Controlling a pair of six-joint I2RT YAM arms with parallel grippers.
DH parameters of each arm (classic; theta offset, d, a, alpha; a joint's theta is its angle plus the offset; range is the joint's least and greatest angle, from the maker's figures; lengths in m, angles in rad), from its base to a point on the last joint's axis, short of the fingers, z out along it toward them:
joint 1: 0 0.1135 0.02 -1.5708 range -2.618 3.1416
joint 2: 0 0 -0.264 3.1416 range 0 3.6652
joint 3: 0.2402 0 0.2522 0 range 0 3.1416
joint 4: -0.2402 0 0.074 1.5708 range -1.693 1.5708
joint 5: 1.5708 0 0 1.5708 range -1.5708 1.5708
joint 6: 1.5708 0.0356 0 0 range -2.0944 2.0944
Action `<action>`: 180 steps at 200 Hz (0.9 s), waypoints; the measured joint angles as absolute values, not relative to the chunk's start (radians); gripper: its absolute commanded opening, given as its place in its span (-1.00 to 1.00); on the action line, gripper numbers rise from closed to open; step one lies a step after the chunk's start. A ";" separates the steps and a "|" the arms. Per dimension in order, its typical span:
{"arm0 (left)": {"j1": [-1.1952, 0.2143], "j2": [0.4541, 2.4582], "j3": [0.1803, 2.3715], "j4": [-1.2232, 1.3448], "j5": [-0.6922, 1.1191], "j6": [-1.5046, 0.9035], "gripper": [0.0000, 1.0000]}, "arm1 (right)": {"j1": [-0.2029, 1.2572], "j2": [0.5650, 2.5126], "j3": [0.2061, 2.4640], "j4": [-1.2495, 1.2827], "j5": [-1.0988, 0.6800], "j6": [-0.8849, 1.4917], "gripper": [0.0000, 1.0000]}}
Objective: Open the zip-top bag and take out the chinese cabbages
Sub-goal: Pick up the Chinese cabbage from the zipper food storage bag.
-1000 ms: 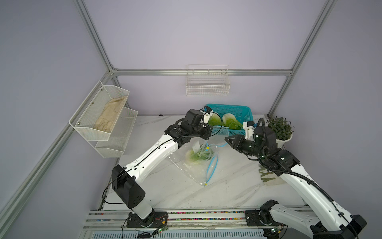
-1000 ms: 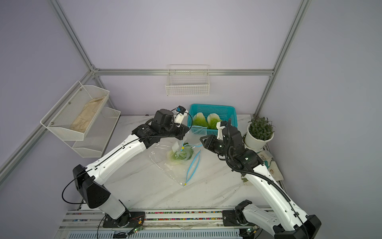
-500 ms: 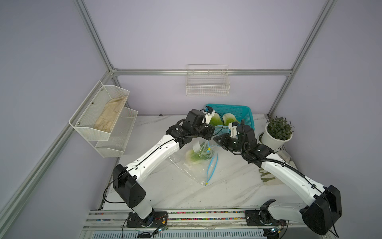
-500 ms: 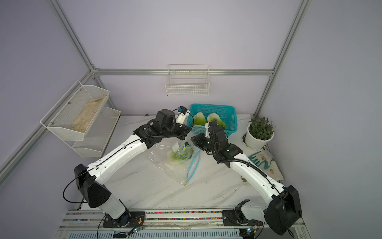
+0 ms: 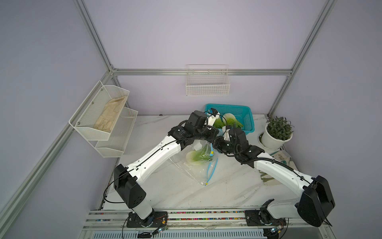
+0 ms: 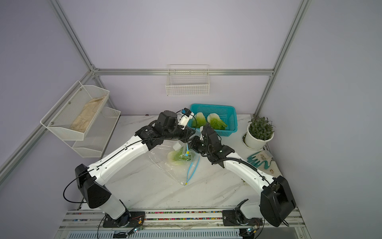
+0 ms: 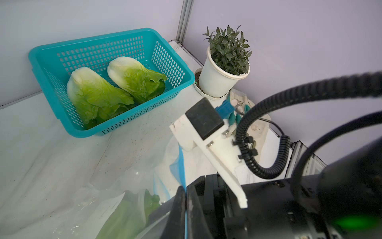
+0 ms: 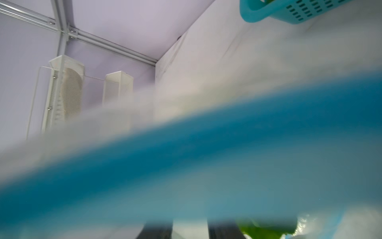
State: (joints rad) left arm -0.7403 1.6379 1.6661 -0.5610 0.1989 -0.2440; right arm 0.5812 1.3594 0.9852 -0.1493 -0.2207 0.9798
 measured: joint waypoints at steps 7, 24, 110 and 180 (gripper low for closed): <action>-0.740 1.638 1.666 -0.556 0.204 -0.243 -0.52 | 0.581 1.359 0.967 -0.149 -0.218 0.979 -0.38; -0.740 1.634 1.665 -0.532 0.213 -0.249 0.07 | 0.580 1.359 0.916 -0.149 -0.218 0.976 -0.38; -0.560 1.330 1.354 -0.424 0.190 -0.336 0.70 | 0.508 1.408 0.768 0.014 -0.320 0.876 -0.48; -0.361 1.307 1.015 -0.435 0.144 -0.480 0.27 | 0.478 1.391 0.661 0.148 -0.502 0.843 -0.55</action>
